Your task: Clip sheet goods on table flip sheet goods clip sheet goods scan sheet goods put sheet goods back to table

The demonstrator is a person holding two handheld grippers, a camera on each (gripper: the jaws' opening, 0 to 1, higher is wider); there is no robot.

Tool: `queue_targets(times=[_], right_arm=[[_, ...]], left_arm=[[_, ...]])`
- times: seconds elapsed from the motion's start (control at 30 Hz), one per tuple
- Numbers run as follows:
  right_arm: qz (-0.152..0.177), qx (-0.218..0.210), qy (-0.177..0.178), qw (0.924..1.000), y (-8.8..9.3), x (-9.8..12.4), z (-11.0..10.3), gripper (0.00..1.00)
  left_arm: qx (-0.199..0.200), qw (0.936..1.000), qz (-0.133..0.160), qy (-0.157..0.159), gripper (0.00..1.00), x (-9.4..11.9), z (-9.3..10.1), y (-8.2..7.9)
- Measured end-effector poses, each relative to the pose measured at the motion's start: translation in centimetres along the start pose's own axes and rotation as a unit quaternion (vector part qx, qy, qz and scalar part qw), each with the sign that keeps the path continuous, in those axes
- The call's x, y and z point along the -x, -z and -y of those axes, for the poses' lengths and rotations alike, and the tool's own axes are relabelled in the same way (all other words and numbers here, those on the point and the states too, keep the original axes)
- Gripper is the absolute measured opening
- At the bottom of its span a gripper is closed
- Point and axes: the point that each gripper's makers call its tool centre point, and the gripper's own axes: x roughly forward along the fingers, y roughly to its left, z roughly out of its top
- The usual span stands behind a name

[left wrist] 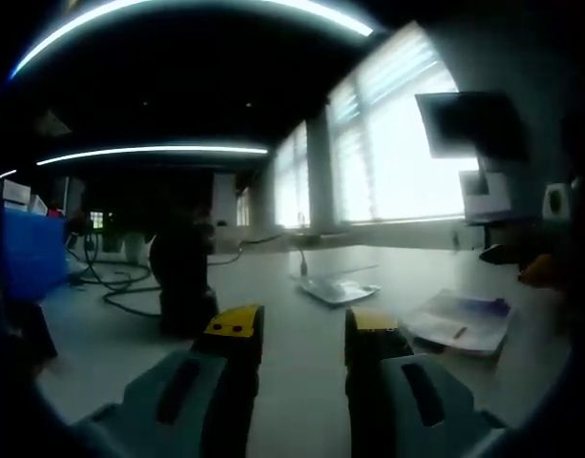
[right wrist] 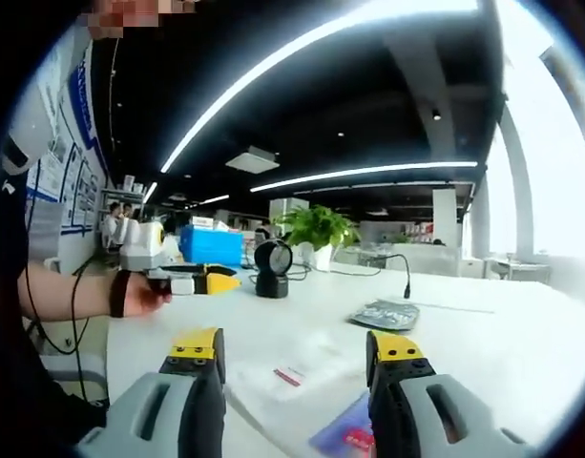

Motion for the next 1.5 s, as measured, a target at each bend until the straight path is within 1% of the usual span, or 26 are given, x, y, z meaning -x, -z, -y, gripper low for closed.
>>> queue_targets(times=[0.07,0.23,0.5,0.67,0.83,0.97,1.03,1.17,1.27,1.37,1.47,1.5], right_arm=[[-0.013,0.019,-0.003,0.9997,0.6,-0.4,-0.8,0.53],[-0.017,0.034,-0.017,0.9991,1.1,-1.0,-2.3,0.51],[-0.028,0.032,-0.029,0.9987,1.7,-1.7,-3.5,0.47],[-0.037,0.038,-0.028,0.9982,2.3,-1.9,-3.9,0.39],[-0.045,0.049,-0.033,0.9973,2.7,-2.1,-4.3,0.35],[-0.058,0.06,-0.036,0.9959,3.2,-2.4,-4.6,0.3],[-0.067,0.065,-0.036,0.995,3.6,-2.5,-4.7,0.27],[-0.074,0.071,-0.037,0.994,3.9,-2.6,-4.8,0.22],[-0.077,0.091,-0.045,0.9918,4.1,-2.6,-5.3,0.2],[-0.082,0.101,-0.051,0.9902,4.5,-2.6,-5.7,0.18],[-0.086,0.108,-0.052,0.9891,4.6,-2.5,-5.8,0.12],[-0.087,0.11,-0.052,0.9888,4.6,-2.5,-5.8,0.08]], left_arm=[[0.0,1.0,0.0,0.001,0.27,0.0,0.0,0.0],[-0.001,1.0,0.0,0.002,0.27,0.0,0.1,0.0],[-0.001,1.0,0.001,0.002,0.27,0.0,0.1,-0.1],[-0.002,1.0,0.0,0.002,0.27,0.0,0.1,0.0],[-0.002,1.0,0.0,0.002,0.27,0.0,0.2,0.0],[-0.003,1.0,0.0,0.003,0.27,0.0,0.2,0.0],[-0.003,1.0,0.0,0.002,0.27,0.0,0.2,-0.1],[-0.003,1.0,0.0,0.001,0.27,0.0,0.1,0.0],[-0.003,1.0,0.0,0.001,0.27,0.0,0.1,0.0],[-0.004,1.0,-0.001,0.002,0.27,0.0,0.2,0.0],[-0.004,1.0,-0.001,0.002,0.27,-0.1,0.2,0.0],[-0.005,1.0,-0.001,0.002,0.27,-0.1,0.2,0.0]])
